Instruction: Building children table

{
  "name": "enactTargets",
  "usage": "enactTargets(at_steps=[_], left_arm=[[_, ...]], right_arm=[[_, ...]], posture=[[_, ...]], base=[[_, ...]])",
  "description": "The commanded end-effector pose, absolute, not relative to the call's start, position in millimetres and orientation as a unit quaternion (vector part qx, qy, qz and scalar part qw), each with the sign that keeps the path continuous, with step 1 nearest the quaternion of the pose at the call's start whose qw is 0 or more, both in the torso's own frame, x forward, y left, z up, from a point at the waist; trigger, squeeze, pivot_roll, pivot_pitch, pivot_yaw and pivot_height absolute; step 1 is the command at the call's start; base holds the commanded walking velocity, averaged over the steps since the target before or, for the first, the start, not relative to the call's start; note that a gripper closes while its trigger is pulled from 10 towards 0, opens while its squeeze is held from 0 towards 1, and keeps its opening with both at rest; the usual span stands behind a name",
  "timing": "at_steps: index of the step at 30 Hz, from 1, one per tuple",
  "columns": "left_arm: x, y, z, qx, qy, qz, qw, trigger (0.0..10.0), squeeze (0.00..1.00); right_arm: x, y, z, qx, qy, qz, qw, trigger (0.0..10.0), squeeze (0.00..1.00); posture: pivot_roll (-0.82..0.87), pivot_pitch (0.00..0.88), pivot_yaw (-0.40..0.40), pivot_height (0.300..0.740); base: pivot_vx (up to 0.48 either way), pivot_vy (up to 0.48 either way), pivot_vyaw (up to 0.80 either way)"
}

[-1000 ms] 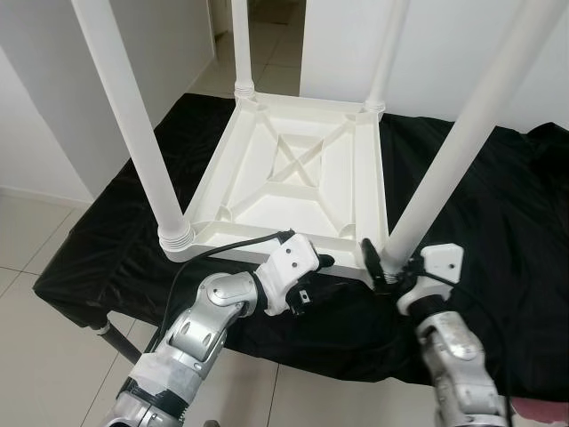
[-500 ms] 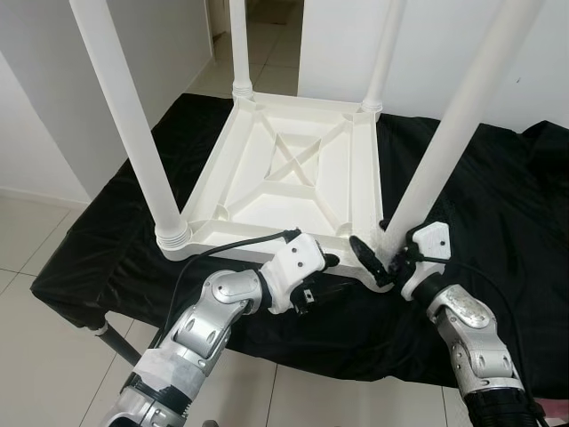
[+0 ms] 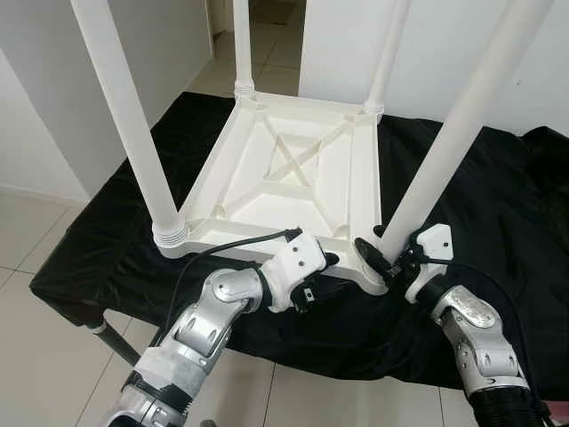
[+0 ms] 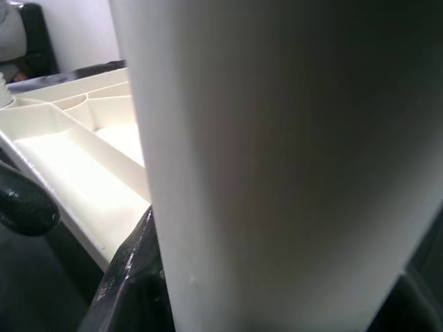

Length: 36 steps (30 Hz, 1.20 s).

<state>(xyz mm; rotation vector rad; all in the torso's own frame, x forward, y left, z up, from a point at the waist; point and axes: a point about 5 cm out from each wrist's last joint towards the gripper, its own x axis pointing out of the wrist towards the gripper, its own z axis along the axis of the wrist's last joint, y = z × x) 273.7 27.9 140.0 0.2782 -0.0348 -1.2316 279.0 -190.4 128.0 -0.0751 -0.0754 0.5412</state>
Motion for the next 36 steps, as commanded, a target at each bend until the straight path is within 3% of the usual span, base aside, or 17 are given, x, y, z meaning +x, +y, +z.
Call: enactTargets(at_steps=[1,9,11,15,17,20,24,32,33,34,35,36], left_arm=[[279,30,142,0.133,-0.025,-0.555,0.821,10.0,0.0],[280,30,145,0.13,-0.027,-0.554,0.822,10.0,0.0],[281,30,146,0.123,-0.026,-0.553,0.824,10.0,0.0],[281,30,146,0.12,-0.026,-0.553,0.824,10.0,0.0],[282,28,146,0.123,-0.026,-0.554,0.823,10.0,0.0],[281,27,145,0.124,-0.026,-0.558,0.82,10.0,0.0],[282,27,146,0.125,-0.026,-0.559,0.819,10.0,0.0],[283,25,146,0.128,-0.027,-0.563,0.816,10.0,0.0],[283,25,148,0.124,-0.029,-0.562,0.817,10.0,0.0],[283,25,148,0.124,-0.029,-0.562,0.817,10.0,0.0],[283,26,149,0.115,-0.029,-0.562,0.819,10.0,0.0],[283,27,150,0.11,-0.029,-0.562,0.819,10.0,0.0]], right_arm=[[279,-190,130,-0.024,-0.042,0.262,0.964,10.0,0.0],[277,-187,142,-0.014,-0.074,0.127,0.989,10.0,0.0],[272,-184,142,0.025,-0.074,0.056,0.995,10.0,0.0],[267,-181,137,0.046,-0.061,-0.02,0.997,10.0,0.0],[262,-175,125,0.057,-0.028,-0.122,0.991,10.0,0.0],[260,-164,119,0.067,-0.009,-0.16,0.985,10.0,0.0],[263,-146,123,0.076,-0.018,-0.114,0.99,10.0,0.0],[262,-146,132,0.073,-0.043,-0.084,0.993,10.0,0.0],[261,-145,133,0.065,-0.043,-0.085,0.993,10.0,0.89],[261,-145,133,0.065,-0.043,-0.085,0.993,10.0,0.89],[260,-144,134,0.065,-0.049,-0.077,0.994,10.0,1.0],[259,-145,136,0.066,-0.055,-0.078,0.993,10.0,1.0]], posture=[[-0.11,0.0,-0.007,0.74],[-0.11,0.0,-0.005,0.74],[-0.12,0.0,0.001,0.74],[-0.12,0.0,0.003,0.74],[-0.12,0.0,0.009,0.74],[-0.13,0.0,0.012,0.74],[-0.13,0.0,0.022,0.74],[-0.14,0.0,0.021,0.74],[-0.13,0.0,0.019,0.74],[-0.13,0.0,0.019,0.74],[-0.13,0.0,0.017,0.74],[-0.13,0.0,0.015,0.74]], base=[[0.0,0.0,0.0],[0.0,0.0,0.0],[0.0,0.0,0.0],[0.0,0.0,0.0],[0.0,0.0,0.0],[0.0,0.0,0.0],[0.0,0.0,0.0],[0.0,0.0,0.0],[0.0,0.0,0.0],[0.0,0.0,0.0],[0.0,0.0,0.0],[0.0,0.0,0.0]])
